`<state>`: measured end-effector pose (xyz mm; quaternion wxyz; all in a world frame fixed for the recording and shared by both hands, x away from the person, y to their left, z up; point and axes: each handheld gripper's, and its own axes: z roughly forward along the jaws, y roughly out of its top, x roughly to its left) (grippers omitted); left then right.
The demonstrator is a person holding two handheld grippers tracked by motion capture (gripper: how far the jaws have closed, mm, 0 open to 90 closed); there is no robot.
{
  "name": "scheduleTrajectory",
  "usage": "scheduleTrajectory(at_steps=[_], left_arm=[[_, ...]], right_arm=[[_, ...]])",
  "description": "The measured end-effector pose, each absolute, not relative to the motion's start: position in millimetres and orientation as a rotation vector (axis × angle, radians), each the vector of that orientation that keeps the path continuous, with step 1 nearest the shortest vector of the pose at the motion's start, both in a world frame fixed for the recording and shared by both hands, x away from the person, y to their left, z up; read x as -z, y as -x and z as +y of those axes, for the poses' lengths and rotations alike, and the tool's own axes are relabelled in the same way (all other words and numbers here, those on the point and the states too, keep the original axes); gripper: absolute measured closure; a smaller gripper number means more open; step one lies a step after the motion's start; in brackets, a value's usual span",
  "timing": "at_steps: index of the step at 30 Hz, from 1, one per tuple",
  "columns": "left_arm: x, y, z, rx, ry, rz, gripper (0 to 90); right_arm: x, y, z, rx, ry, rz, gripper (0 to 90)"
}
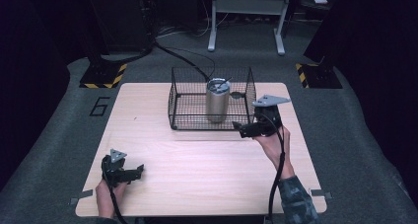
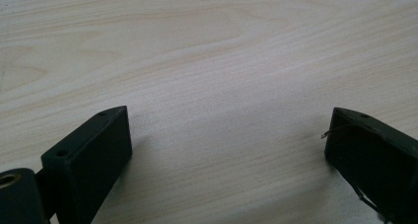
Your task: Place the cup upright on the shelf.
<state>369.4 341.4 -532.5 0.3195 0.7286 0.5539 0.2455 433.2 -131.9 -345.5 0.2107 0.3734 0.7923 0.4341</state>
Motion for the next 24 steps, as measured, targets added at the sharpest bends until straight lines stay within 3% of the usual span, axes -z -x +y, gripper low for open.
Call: scheduleTrajectory(at_steps=[12, 24], left_arm=[[532, -369, 341, -0.646, -1.917, 1.456, 3.8], [532, -369, 341, -0.646, -1.915, 1.457, 3.9]], right_arm=[[403, -390, -191, -1.169, -1.156, 2.135, 0.0], [489, -359, -251, -1.046, -1.394, 2.101, 0.0]])
